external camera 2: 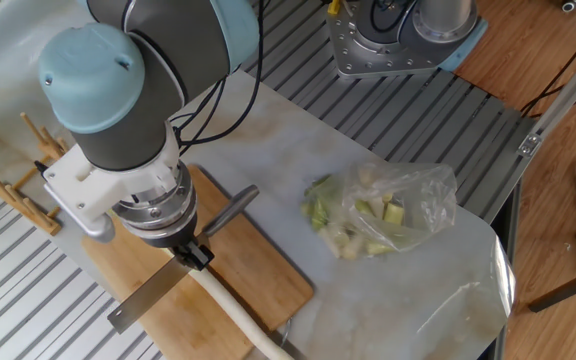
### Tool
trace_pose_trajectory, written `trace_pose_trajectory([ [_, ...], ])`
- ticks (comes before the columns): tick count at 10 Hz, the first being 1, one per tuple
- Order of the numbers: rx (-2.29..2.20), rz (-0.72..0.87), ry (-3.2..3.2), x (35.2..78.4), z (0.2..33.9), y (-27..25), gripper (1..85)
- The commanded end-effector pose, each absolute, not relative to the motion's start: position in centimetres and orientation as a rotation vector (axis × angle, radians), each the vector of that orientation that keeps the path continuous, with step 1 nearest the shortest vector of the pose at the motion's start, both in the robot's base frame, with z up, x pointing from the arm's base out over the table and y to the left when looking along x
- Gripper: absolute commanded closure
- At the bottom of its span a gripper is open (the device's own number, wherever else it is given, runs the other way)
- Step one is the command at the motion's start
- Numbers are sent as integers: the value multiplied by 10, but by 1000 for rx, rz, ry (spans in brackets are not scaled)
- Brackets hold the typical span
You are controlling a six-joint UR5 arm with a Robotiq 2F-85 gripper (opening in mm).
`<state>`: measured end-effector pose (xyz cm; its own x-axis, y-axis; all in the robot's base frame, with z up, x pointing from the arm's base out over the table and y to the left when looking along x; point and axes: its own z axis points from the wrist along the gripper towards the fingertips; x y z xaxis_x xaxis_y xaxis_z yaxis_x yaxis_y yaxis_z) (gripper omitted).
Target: Chop the scallions
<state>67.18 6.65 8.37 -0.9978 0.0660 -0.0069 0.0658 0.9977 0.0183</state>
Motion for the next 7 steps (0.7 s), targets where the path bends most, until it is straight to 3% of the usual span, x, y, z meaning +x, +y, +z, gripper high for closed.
trace_pose_trajectory([
  [1, 116, 34, 3124, 677, 84, 68, 843],
  [7, 116, 35, 3101, 690, 80, 68, 843],
])
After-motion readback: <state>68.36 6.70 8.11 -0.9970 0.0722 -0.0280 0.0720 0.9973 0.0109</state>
